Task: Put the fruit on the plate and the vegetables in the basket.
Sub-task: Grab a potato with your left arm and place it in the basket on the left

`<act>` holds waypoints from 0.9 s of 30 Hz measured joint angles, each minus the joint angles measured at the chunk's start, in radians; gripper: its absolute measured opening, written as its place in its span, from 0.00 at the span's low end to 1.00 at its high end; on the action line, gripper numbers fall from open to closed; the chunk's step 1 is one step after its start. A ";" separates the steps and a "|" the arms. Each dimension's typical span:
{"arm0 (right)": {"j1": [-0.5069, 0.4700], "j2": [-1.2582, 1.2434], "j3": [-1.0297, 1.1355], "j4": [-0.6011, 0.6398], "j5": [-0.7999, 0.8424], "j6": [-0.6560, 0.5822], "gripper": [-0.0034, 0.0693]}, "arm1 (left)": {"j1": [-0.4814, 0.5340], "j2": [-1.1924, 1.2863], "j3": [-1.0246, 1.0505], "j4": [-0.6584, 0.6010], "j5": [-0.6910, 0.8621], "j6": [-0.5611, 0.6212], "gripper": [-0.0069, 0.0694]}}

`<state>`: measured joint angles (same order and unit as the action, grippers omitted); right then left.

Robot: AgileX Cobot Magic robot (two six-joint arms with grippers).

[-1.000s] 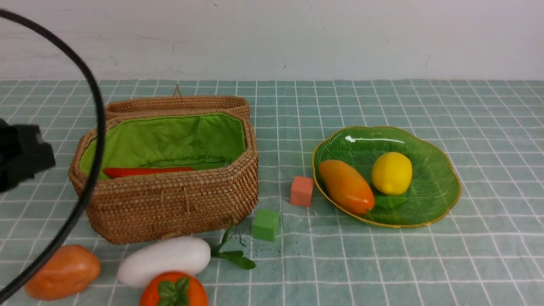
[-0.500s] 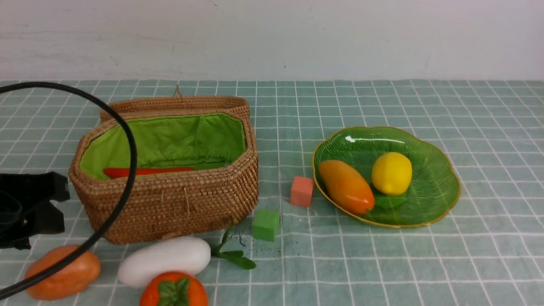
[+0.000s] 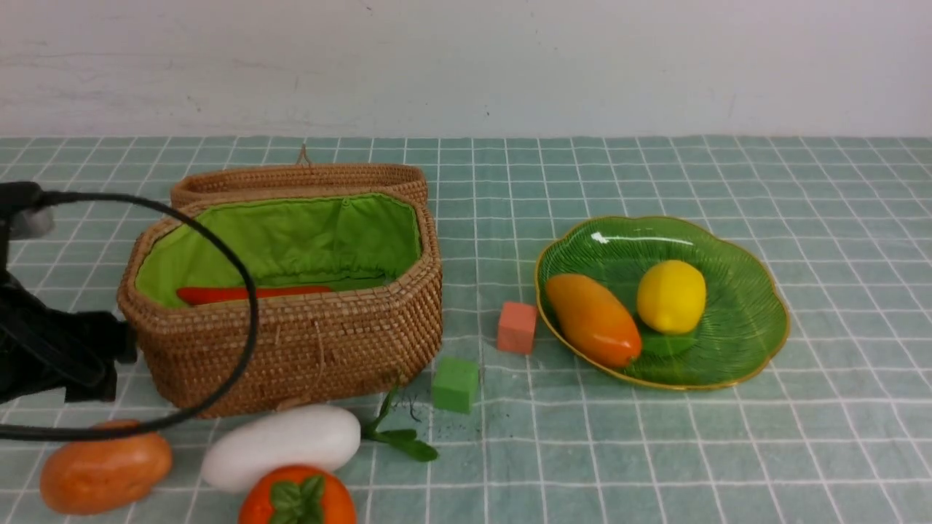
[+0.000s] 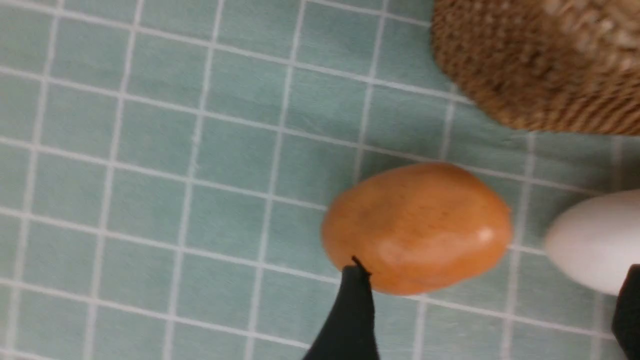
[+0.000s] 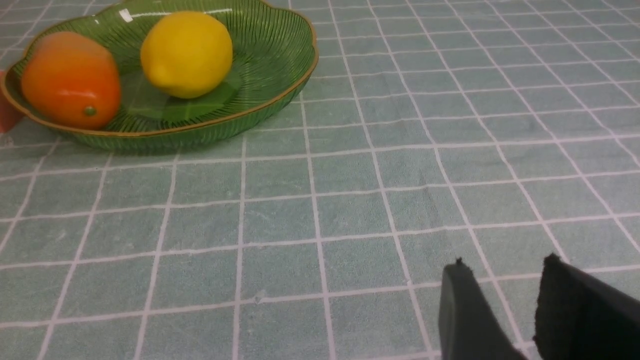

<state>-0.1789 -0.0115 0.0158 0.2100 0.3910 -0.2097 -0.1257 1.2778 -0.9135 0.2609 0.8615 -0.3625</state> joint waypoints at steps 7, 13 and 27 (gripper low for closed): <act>0.000 0.000 0.000 0.000 0.000 0.000 0.37 | 0.000 0.093 0.000 0.006 -0.036 0.208 0.85; 0.000 0.000 0.000 -0.001 0.000 0.000 0.37 | 0.000 0.101 0.040 0.055 -0.084 0.205 0.96; 0.000 0.000 0.000 -0.001 0.000 0.000 0.37 | 0.001 0.198 0.232 0.219 -0.335 0.125 0.97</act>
<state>-0.1789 -0.0115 0.0158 0.2090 0.3910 -0.2097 -0.1247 1.4762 -0.6819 0.4794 0.5263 -0.2371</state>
